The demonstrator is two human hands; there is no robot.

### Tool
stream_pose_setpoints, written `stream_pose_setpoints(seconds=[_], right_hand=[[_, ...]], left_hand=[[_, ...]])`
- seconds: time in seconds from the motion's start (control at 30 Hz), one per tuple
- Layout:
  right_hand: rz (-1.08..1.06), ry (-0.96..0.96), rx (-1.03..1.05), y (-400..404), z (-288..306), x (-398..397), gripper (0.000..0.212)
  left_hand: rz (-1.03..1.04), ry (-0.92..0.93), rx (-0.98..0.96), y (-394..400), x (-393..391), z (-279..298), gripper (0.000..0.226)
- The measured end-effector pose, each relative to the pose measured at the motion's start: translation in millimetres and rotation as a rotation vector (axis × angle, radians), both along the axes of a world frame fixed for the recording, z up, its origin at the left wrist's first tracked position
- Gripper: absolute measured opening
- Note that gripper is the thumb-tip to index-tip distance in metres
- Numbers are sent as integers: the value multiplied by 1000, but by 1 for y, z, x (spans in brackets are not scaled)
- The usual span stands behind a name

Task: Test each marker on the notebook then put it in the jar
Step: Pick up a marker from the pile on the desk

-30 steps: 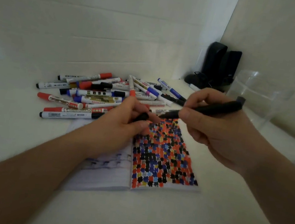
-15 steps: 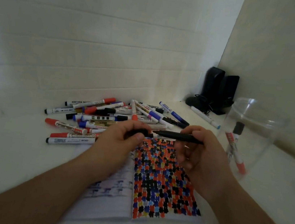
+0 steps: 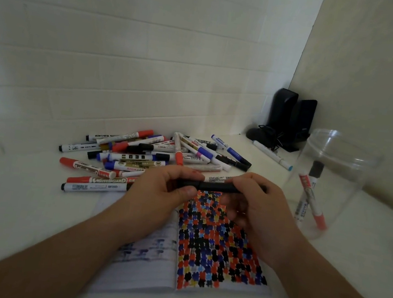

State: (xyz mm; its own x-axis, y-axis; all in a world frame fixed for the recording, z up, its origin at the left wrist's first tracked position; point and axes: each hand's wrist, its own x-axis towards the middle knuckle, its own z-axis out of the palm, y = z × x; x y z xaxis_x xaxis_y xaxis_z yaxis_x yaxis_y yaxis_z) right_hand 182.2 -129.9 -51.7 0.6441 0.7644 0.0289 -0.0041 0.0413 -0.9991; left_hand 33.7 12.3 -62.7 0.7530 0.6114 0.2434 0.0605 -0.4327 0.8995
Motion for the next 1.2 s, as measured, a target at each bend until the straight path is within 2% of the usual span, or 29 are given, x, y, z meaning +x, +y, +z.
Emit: stream_pose_setpoints(seconds=[0.23, 0.37, 0.43, 0.57, 0.63, 0.7, 0.77, 0.87, 1.0, 1.1, 1.2], right_hand=[[61, 80, 68, 2, -1, -4, 23], [120, 193, 86, 5, -1, -6, 25], [150, 196, 83, 4, -2, -6, 25], [195, 87, 43, 0, -3, -6, 25], [184, -101, 4, -4, -1, -6, 25], [124, -430, -71, -7, -1, -6, 23], [74, -672, -144, -8, -4, -2, 22], [68, -797, -234, -8, -10, 3, 39], [65, -963, -316, -5, -11, 0, 28], [120, -1112, -339, 2, -15, -9, 39], [165, -1226, -340, 9, -19, -14, 43]], left_hand=[[44, -107, -72, -3, -4, 1, 34], [89, -159, 7, -7, -8, 3, 42], [132, -121, 179, -7, -10, 3, 43], [196, 55, 677, -2, -11, 4, 35], [135, 171, 881, -2, -14, 4, 31], [112, 277, 1012, -3, -19, 8, 26], [138, 330, 950, 0, -30, 18, 21], [286, 403, 790, 23, -63, 34, 22], [570, 512, 635, 64, -132, 39, 16], [690, 519, 452, 79, -171, 31, 20], [744, 553, 364, 89, -195, 19, 25]])
